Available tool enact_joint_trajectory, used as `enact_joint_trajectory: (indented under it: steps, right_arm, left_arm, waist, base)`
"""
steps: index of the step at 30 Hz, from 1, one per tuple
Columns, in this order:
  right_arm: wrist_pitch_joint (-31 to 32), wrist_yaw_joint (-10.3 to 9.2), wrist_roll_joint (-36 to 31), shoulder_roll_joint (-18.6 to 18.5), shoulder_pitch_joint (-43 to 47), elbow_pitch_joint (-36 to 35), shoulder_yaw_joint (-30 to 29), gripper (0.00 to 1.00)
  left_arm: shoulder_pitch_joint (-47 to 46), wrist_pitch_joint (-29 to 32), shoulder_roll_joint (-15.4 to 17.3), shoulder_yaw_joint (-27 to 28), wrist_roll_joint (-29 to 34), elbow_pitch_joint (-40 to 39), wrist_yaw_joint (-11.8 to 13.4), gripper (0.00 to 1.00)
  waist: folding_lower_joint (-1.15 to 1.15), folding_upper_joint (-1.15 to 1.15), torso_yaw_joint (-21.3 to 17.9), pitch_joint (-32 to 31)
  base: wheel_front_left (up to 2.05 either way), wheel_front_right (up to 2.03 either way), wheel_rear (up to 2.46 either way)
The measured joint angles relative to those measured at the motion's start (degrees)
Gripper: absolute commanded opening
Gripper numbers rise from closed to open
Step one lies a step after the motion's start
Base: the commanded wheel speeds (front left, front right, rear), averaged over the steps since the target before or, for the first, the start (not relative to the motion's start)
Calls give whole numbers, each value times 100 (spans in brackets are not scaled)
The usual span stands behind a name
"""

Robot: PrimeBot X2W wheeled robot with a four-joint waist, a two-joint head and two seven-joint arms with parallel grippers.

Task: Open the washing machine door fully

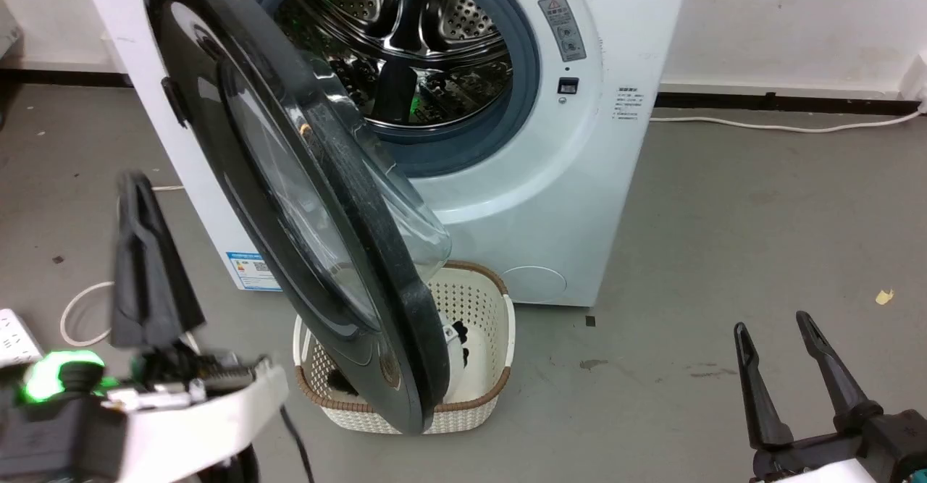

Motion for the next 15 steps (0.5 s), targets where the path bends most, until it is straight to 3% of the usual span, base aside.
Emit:
enact_joint_trajectory:
  steps: [3, 8, 15]
  right_arm:
    - [0, 0, 26, 0, -1, -5, 2, 100]
    - [0, 0, 49, 0, -1, -30, 15, 100]
    - [0, 0, 151, 1, -3, -26, 31, 100]
  left_arm:
    - [-272, -1, 1, -114, 86, -335, -78, 0]
    - [-342, 0, -7, -772, 200, -333, -246, 0]
    - [5, 323, -12, -1967, 554, 938, -546, 0]
  waist:
    - [0, 0, -35, 5]
    - [0, 0, -74, -10]
    - [0, 0, -130, 2]
  base:
    - [0, 0, 0]
    - [0, 0, 0]
    - [0, 0, 0]
